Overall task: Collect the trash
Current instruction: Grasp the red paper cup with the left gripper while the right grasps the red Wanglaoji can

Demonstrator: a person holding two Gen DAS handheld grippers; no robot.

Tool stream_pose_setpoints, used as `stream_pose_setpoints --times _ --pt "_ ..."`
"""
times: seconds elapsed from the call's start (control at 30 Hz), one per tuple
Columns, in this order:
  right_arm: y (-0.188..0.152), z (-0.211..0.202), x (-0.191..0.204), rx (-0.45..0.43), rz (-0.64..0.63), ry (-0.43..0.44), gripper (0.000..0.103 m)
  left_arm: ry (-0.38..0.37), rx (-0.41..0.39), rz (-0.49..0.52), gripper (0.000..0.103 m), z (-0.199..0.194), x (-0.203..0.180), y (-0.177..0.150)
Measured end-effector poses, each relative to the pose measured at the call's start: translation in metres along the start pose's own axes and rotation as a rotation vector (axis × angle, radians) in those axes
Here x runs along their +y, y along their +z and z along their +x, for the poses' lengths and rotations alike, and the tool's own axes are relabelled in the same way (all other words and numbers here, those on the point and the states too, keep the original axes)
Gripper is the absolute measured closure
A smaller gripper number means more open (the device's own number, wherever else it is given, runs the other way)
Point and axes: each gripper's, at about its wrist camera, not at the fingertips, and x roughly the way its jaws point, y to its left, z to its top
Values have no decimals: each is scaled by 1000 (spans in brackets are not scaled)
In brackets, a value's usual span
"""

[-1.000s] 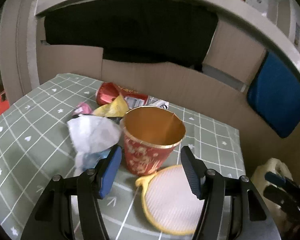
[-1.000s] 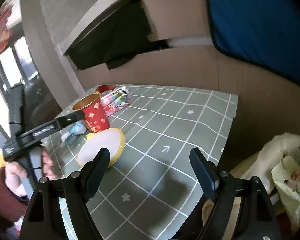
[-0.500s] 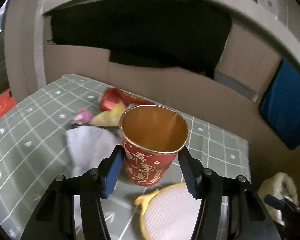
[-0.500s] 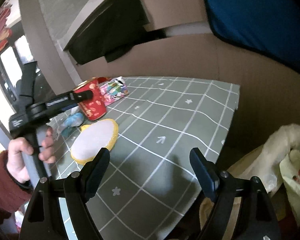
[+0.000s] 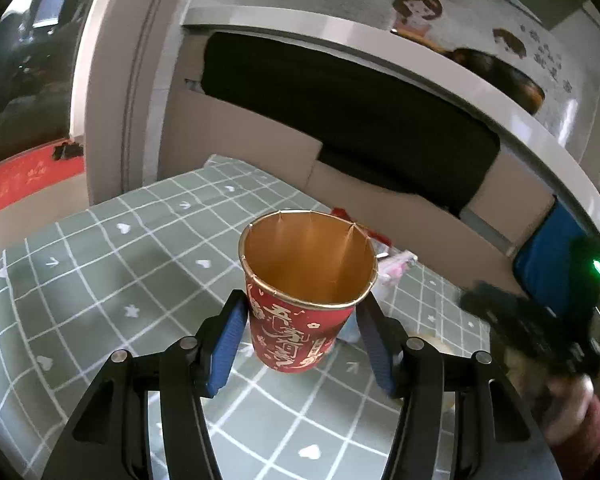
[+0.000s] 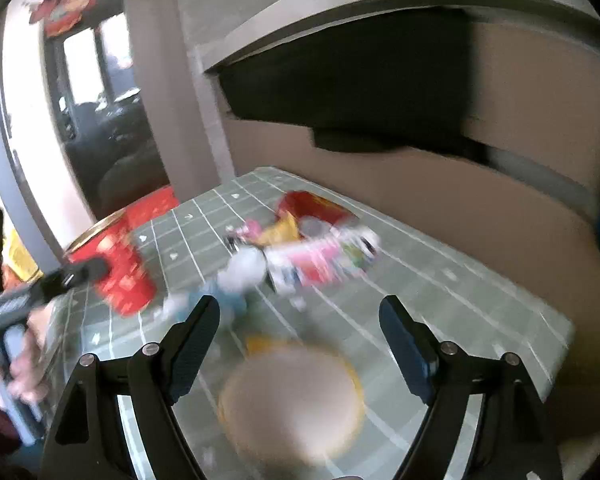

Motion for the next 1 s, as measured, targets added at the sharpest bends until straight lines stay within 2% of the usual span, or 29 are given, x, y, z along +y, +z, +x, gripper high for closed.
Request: stream_pose_setpoints --times 0.2,0.33,0.53,0.73,0.87,1.0 --pt "59 101 -6 89 -6 18 23 -14 18 -30 46 3 31 1" --pt "85 148 -22 152 18 55 23 -9 21 -49 46 6 46 1" --pt "95 199 -47 279 94 99 21 3 42 -107 46 10 69 -1" --pt "80 190 -30 308 59 165 21 2 45 -122 46 9 69 -4" --pt "59 165 -1 327 5 217 25 -11 39 -119 46 5 66 -4" --pt "35 131 24 338 -44 229 28 -18 39 -114 46 -1 63 -5"
